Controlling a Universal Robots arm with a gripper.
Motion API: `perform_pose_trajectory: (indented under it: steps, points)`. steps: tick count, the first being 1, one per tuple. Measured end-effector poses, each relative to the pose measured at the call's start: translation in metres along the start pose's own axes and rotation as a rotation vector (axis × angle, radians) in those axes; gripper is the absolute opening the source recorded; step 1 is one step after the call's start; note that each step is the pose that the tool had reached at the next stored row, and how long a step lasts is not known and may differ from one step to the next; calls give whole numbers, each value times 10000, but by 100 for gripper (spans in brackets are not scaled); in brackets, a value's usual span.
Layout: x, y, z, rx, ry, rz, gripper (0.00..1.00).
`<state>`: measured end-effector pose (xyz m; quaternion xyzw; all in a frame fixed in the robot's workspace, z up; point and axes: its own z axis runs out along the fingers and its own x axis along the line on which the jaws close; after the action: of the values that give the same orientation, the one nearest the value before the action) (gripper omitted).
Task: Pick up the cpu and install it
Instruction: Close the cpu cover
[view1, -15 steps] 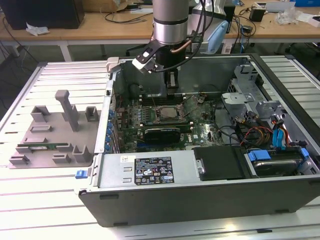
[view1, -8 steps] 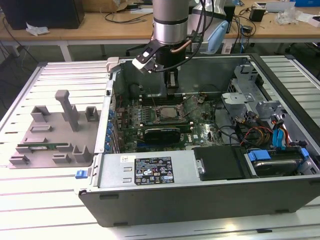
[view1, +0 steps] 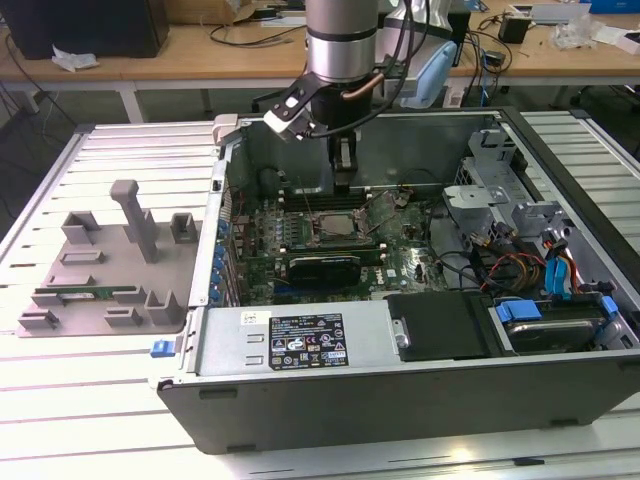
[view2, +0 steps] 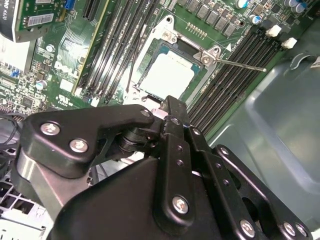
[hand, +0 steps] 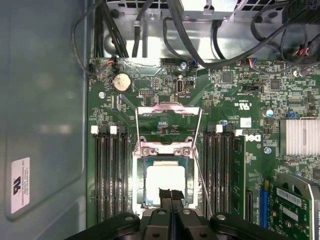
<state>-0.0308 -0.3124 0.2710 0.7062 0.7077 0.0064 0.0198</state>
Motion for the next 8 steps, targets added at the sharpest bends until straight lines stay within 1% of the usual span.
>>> perform_pose_trajectory:
  steps: [2,5,6,7,8]
  points:
    - [0,1,-22,-1,1,0,11]
    - [0,3,-24,-1,0,-2,11]
    - [-1,16,-24,1,-1,-1,11]
    - [-1,41,-23,1,-1,0,11]
    - [-1,135,-19,-1,1,0,11]
